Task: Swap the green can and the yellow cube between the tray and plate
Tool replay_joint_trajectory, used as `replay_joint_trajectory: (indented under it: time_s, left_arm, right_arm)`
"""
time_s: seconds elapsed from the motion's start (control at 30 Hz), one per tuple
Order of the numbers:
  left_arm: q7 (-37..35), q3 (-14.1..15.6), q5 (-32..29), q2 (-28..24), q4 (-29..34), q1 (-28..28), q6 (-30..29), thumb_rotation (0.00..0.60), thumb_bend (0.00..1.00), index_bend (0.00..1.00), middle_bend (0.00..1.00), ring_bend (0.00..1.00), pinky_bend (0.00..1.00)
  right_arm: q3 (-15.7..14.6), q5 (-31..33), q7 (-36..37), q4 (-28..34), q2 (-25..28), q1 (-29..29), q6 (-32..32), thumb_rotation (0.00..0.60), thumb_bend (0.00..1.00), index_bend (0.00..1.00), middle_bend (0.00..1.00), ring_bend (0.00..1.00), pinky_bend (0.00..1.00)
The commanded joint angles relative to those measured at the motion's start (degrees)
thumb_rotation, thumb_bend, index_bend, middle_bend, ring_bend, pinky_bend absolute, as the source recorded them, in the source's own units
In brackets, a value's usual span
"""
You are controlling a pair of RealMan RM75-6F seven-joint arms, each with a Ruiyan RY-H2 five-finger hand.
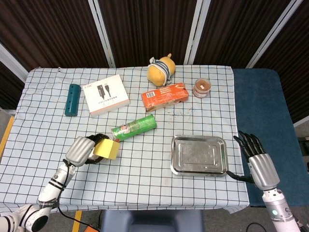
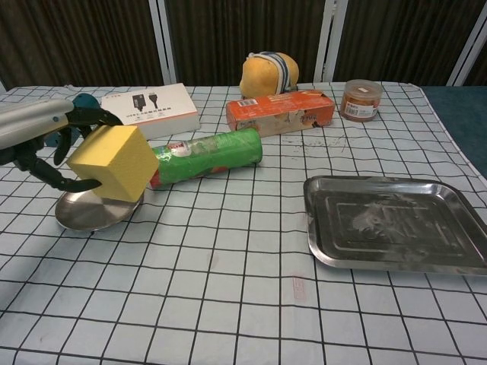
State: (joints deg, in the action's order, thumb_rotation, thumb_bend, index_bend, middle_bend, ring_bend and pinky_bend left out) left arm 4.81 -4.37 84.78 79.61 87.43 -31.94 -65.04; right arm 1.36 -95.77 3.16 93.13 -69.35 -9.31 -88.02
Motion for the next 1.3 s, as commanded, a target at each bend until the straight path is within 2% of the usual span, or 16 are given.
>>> replay_joint_trajectory:
  time_s: [0.03, 0.23, 0.47, 0.6, 0.73, 0.8, 0.9, 1.1, 1.3]
  left_arm:
    - [3.2, -0.1, -0.1, 1.1, 2.9, -1.1, 1.1, 0.6, 0.45, 0.56, 0.5, 0.42, 0.64]
    - [9.1, -0.3, -3.1, 4.9, 6.0, -2.4, 3.7, 0.6, 0.46, 0.56, 0.49, 0.42, 0.64]
    - [15.9, 0.4, -4.8, 8.3, 5.5, -3.1, 4.6, 0.6, 0.45, 0.53, 0.46, 0.41, 0.64]
    - [20.0, 1.5, -5.5, 9.3, 5.2, -2.7, 4.1, 0.6, 0.46, 0.43, 0.32, 0.32, 0.6]
    - [22.0, 2.4, -6.1, 9.4, 5.5, -2.5, 4.5, 0.6, 0.45, 0.18, 0.14, 0.16, 0.45]
    - [22.9, 2.8, -6.9, 9.0, 6.2, -2.4, 5.1, 0.6, 0.43, 0.05, 0.04, 0.06, 0.36]
    - [24.3, 3.3, -9.0, 7.5, 8.5, -2.6, 6.8, 0.6, 0.39, 0.0, 0.0, 0.0, 0.23]
    - [26.0, 4.4, -10.4, 4.8, 11.4, -2.8, 8.1, 0.6, 0.37, 0.0, 0.0, 0.0, 0.2]
    - [30.8, 4.1, -14.7, -2.0, 16.8, -2.7, 7.1, 0.6, 0.37, 0.0, 0.0, 0.0, 0.2]
  right_arm:
    - [-0.3, -0.8, 0.2, 0.1, 0.2, 0.3, -0.8, 0.6, 0.08, 0.0, 0.0, 0.0, 0.0]
    - [-0.4, -2.5, 0.3, -0.2, -0.2, 1.2, -3.3, 0.6, 0.08, 0.0, 0.0, 0.0, 0.0]
    - [-0.6, -3.0, 1.5, 0.0, 0.5, 1.5, -3.6, 0.6, 0.08, 0.0, 0.0, 0.0, 0.0]
    - [-0.3, -3.0, 2.1, 0.1, 0.6, 1.7, -4.2, 0.6, 0.08, 0.0, 0.0, 0.0, 0.0]
    - [-0.2, -3.1, 2.3, 0.0, 0.5, 1.8, -4.5, 0.6, 0.08, 0.0, 0.0, 0.0, 0.0]
    - [-0.1, -3.1, 2.4, -0.1, 0.5, 1.8, -4.6, 0.6, 0.08, 0.0, 0.0, 0.0, 0.0]
    - [0.0, -3.1, 2.3, -0.2, 0.3, 1.8, -4.6, 0.6, 0.08, 0.0, 0.0, 0.0, 0.0]
    - [0.1, -2.9, 2.2, -0.2, 0.2, 1.8, -4.2, 0.6, 0.07, 0.0, 0.0, 0.0, 0.0]
    - [-0.1, -3.2, 2.7, 0.0, 0.5, 1.9, -4.3, 0.6, 0.08, 0.0, 0.0, 0.0, 0.0]
